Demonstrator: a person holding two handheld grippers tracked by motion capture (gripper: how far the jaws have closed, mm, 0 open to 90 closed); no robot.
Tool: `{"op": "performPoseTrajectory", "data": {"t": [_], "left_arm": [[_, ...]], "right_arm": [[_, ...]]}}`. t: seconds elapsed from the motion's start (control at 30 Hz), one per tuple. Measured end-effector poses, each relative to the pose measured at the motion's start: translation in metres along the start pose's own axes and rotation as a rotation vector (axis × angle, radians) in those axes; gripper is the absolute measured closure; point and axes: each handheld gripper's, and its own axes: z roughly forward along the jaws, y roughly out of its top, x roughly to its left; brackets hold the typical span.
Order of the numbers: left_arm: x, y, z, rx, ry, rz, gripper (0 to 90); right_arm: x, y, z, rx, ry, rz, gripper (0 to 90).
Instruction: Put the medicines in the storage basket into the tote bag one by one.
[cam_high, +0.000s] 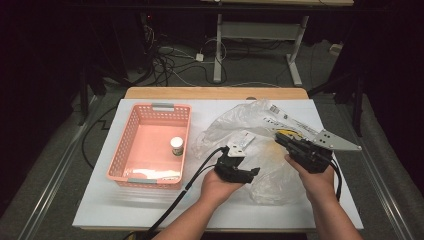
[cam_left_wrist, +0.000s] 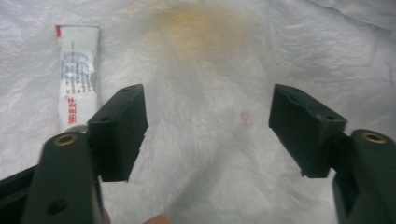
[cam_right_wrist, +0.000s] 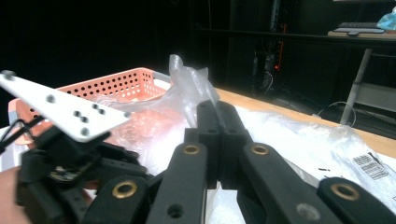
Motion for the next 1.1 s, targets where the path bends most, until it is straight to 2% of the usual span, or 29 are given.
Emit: {"op": "performPoseTrajectory", "data": {"t": [0.07,0.23,0.33,0.57,0.7,0.77,0.87,0.93,0.97,1.03,1.1], "left_arm": [[-0.003,-0.003,-0.006,-0.009,-0.004,0.015,24.5],[-0.007,-0.01,-0.015,-0.014,-0.006,0.022,15.4],[-0.009,-0.015,-0.022,-0.022,0.002,0.031,14.4],[-0.012,-0.025,-0.037,-0.002,0.005,0.023,0.3],[-0.019,-0.029,-0.052,-0.017,0.004,0.039,0.0],[-0.021,-0.031,-0.059,-0.014,-0.012,0.043,0.0],[-0.022,-0.034,-0.07,-0.023,-0.011,0.041,0.0],[-0.022,-0.035,-0.074,-0.018,0.002,0.057,0.0],[-0.021,-0.036,-0.076,-0.017,0.013,0.058,0.0],[-0.018,-0.036,-0.078,-0.014,-0.001,0.034,0.0],[-0.018,-0.036,-0.081,-0.008,0.007,0.039,0.0]], "right_arm": [[0.0,0.0,0.0,-0.002,0.0,-0.002,90.0],[0.001,0.0,0.0,0.0,-0.002,-0.004,90.0],[0.001,0.001,0.0,0.001,-0.002,-0.005,90.0],[0.001,0.001,0.0,0.003,-0.003,-0.007,90.0],[0.001,0.001,-0.001,0.002,-0.005,-0.01,90.0],[0.0,0.001,-0.001,-0.001,-0.009,-0.012,90.0],[0.0,0.001,-0.002,0.001,-0.012,-0.011,90.0],[0.0,0.001,-0.002,-0.003,-0.013,-0.01,90.0],[0.001,0.002,-0.002,-0.004,-0.013,-0.003,90.0],[0.0,0.002,-0.003,-0.006,-0.015,-0.003,90.0],[0.001,0.002,-0.003,-0.005,-0.016,-0.006,90.0]]}}
